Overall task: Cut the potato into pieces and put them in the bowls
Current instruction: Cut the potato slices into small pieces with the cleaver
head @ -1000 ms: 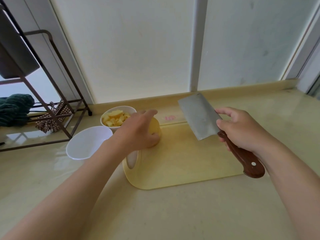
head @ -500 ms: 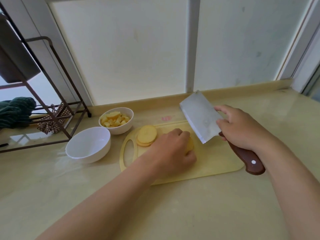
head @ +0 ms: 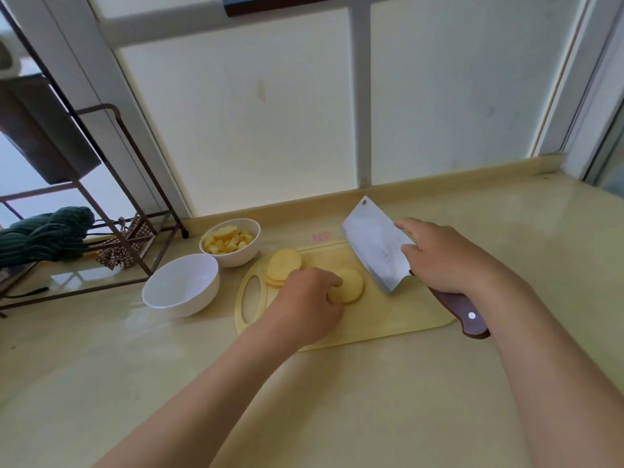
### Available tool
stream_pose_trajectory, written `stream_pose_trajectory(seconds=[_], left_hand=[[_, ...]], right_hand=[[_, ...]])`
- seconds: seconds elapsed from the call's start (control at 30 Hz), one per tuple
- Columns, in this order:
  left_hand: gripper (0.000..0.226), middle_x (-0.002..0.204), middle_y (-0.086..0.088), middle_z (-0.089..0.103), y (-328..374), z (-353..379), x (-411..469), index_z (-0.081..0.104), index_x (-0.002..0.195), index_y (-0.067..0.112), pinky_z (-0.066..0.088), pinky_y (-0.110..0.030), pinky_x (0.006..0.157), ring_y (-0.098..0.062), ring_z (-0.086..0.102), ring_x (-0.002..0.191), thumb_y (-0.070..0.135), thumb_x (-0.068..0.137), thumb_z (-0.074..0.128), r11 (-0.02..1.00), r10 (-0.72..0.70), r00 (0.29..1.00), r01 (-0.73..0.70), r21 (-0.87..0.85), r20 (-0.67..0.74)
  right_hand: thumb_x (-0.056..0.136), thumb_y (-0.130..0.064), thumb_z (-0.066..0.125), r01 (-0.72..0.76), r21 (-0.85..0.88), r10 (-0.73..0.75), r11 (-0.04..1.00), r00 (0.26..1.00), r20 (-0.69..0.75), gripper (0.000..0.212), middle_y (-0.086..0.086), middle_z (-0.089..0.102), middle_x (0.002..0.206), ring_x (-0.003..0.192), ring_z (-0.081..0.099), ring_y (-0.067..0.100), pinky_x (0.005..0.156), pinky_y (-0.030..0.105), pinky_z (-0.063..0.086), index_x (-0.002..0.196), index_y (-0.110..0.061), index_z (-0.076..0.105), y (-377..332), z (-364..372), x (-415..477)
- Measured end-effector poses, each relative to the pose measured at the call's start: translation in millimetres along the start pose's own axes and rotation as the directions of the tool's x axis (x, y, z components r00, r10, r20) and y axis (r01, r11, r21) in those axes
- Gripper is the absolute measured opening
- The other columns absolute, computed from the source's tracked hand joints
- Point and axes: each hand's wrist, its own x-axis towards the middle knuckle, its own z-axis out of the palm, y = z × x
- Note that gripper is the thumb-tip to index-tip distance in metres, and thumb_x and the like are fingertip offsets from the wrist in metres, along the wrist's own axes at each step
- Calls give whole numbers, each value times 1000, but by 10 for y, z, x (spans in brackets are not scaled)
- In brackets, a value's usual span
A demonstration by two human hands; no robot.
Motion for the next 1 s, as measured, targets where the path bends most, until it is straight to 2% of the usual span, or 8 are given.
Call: stream_pose_trajectory(seconds=[0.13,0.23,0.37,0.43,0.57,0.73,0.93,1.0], left_hand=[[42,105,2,67,73,125,-67,64,128,17,51,-18,84,-9,65,95,17,86,66,983,-60,996,47,-176,-69],[34,104,0,70,22,92,-19,69,119,16,53,-22,85,-11,66,94,18,85,71,984,-27,993,6,-175,-116],[45,140,0,53,-125,32,106,66,125,24,33,-12,93,-11,50,126,29,81,77,992,125,992,-125,-29,-20],[46,147,3,47,-175,32,143,65,127,28,28,-11,93,-8,43,133,33,83,76,989,149,988,-148,-24,35],[39,138,6,53,-199,98,187,68,122,30,34,-14,95,-8,50,123,36,84,75,980,187,982,-187,-68,-13],[47,114,8,52,-193,241,232,66,123,29,42,-20,92,-8,53,102,47,80,75,976,205,975,-211,-59,-89],[35,118,-5,56,-218,234,282,71,112,17,46,-28,91,-21,56,102,37,84,69,857,515,851,-515,34,-98],[28,110,-7,61,-189,248,318,71,104,11,49,-33,86,-25,58,96,28,82,67,798,603,792,-599,68,-99]], right_hand=[[108,-22,39,-10,-40,9,999,1000,-10,52,9,55,146,119,58,33,98,43,50,159,-28,34,-34,-56,-52],[108,-21,39,-14,-77,14,997,1000,-3,49,11,58,136,113,59,34,96,45,51,156,-26,37,-49,-76,-79],[105,-20,40,-5,-124,6,992,1000,10,40,8,61,115,100,60,33,88,44,54,144,-26,45,-72,-52,-83],[105,-21,39,10,-126,-8,992,1000,17,36,4,59,105,94,60,31,79,41,52,139,-26,47,-69,-38,-79],[104,-22,40,28,-100,-22,995,998,57,37,1,58,103,90,59,25,63,34,41,140,-26,47,-73,-58,-84],[97,-20,47,12,-65,-2,998,990,139,53,-3,59,101,74,67,18,59,32,45,148,-30,39,-82,-81,-97],[96,-13,40,-47,101,25,994,979,204,65,11,73,87,56,74,22,54,34,59,154,-39,25,-126,-48,-126],[96,-10,37,-48,176,6,983,973,230,75,14,72,98,61,76,25,55,36,60,156,-50,17,-175,-35,-152]])
